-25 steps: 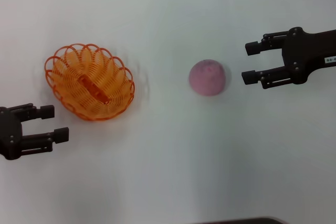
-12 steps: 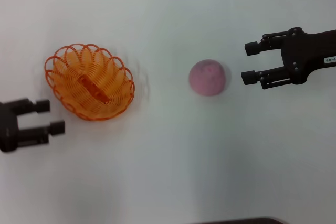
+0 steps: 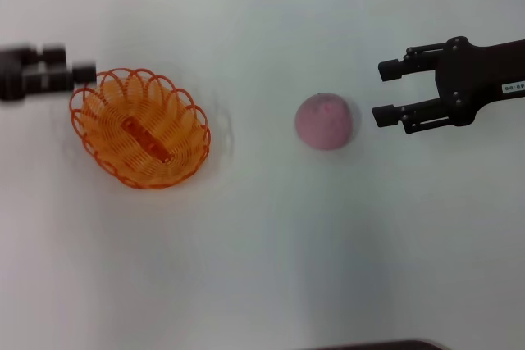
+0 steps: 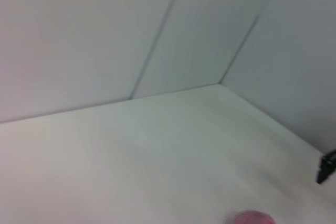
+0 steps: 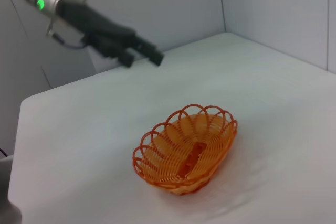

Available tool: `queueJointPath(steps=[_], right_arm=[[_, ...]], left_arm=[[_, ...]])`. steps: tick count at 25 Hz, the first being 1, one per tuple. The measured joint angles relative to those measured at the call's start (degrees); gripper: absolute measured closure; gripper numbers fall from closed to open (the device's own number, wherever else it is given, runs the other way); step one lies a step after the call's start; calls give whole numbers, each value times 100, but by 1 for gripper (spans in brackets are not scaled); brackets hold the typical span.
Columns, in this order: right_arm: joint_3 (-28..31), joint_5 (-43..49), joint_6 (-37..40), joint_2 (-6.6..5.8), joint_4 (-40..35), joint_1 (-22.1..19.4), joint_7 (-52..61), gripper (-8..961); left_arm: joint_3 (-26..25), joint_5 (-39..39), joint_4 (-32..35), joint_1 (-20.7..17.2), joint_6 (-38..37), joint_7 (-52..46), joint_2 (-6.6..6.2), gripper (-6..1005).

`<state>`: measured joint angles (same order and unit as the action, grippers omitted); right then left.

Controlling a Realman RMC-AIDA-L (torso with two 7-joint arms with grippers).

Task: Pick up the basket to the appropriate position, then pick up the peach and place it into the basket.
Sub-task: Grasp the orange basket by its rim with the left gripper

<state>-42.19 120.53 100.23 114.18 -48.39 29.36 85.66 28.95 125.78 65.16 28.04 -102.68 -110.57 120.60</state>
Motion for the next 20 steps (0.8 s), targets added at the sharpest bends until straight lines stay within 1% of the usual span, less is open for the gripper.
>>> queueJointPath(steps=[2, 4, 7, 10, 13, 17, 20], right_arm=[[1, 2, -2, 3, -2, 14, -13, 157], [0, 4, -14, 16, -2, 23, -41, 157], [1, 11, -98, 63, -3, 28, -80, 157], [0, 58, -173, 103, -1, 41, -89, 157], [0, 83, -203, 119, 0, 58, -92, 158], [1, 85, -208, 128, 3, 67, -93, 158], [1, 86, -221, 130, 5, 76, -98, 158]], left_arm=[[250, 32, 95, 218, 177, -384, -97, 214], [705, 187, 144, 483, 545, -748, -217, 215], [1282, 670, 56, 854, 1201, -1116, -277, 216], [1715, 1295, -169, 1225, 1701, -1418, -274, 216], [2105, 2034, -361, 1509, 2123, -1750, -217, 217], [2504, 2797, -778, 1812, 2368, -2184, -192, 218], [2686, 3353, -1050, 1991, 2530, -2467, -113, 219]])
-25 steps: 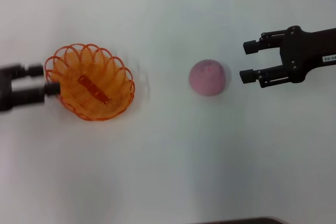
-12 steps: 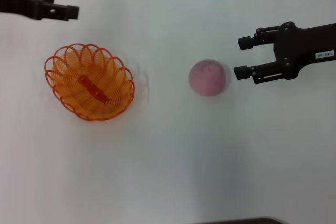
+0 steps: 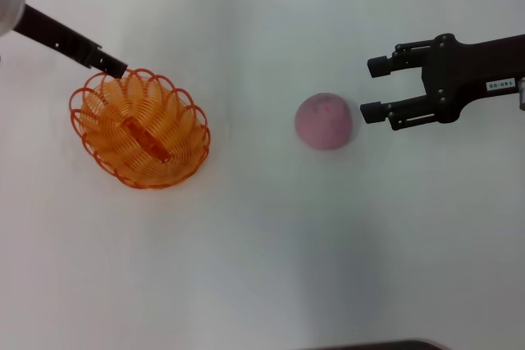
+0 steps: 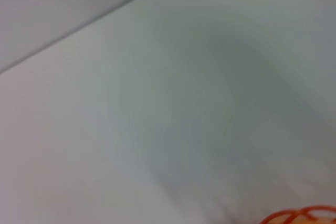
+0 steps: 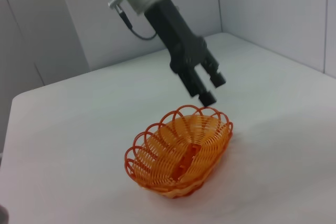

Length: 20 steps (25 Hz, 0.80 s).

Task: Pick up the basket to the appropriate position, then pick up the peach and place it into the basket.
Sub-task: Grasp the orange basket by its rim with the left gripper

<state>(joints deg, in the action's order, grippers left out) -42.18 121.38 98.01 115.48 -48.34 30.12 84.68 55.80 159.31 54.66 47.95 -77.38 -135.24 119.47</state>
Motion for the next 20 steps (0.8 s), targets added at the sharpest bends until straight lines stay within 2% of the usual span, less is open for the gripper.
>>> queueJointPath(steps=[4, 11, 14, 20], right_arm=[[0, 3, -16, 6, 0, 6, -45, 158], [0, 18, -42, 10, 0, 31, -57, 158], [0, 40, -107, 10, 1, 31, -57, 158], [0, 53, -135, 10, 1, 33, -51, 157]], left_arm=[[181, 421, -248, 107, 254, -219, 92, 220], [275, 439, -611, 133, 519, -253, 72, 222], [285, 443, -717, 114, 575, -242, 64, 407], [414, 446, -712, 103, 476, -238, 65, 541]])
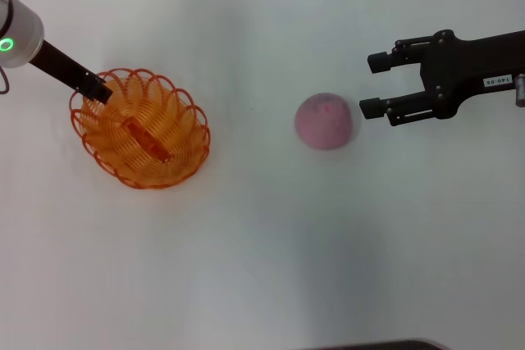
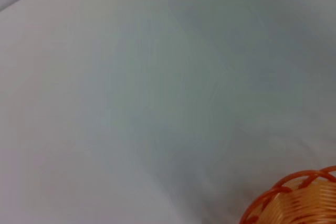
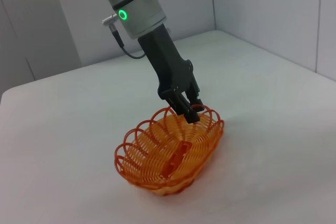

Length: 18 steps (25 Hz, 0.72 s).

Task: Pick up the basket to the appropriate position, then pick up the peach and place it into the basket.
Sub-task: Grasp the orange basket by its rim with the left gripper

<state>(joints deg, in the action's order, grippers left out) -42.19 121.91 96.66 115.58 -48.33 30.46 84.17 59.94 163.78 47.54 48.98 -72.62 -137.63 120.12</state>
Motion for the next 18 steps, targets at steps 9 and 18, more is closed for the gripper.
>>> queueJointPath(steps=[9, 18], right_arm=[[0, 0, 0, 7, 0, -1, 13, 157], [13, -1, 1, 17, 0, -40, -7, 157]], left_arm=[[-69, -6, 18, 48, -244, -57, 3, 797], [-1591, -219, 249, 3, -840, -57, -70, 894]])
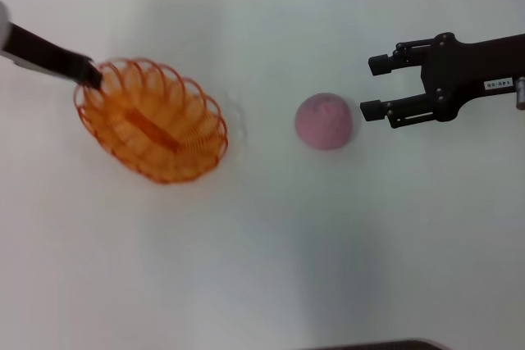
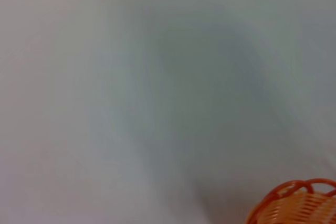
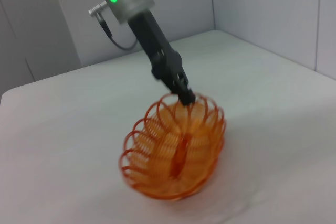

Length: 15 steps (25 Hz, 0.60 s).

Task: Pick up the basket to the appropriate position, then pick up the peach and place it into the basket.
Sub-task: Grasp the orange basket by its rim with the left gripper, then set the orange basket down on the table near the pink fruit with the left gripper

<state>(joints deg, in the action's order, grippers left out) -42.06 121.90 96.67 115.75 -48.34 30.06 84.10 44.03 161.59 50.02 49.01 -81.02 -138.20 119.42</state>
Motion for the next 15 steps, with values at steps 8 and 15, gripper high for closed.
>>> queueJointPath(steps=[8, 15], right_arm=[[-12, 0, -27, 9, 0, 0, -37, 157], [-13, 6, -91, -2, 0, 4, -86, 158]], left_arm=[[-982, -852, 85, -498, -263, -90, -237, 936], [-1266, -1488, 131, -1182, -265, -272, -15, 938]])
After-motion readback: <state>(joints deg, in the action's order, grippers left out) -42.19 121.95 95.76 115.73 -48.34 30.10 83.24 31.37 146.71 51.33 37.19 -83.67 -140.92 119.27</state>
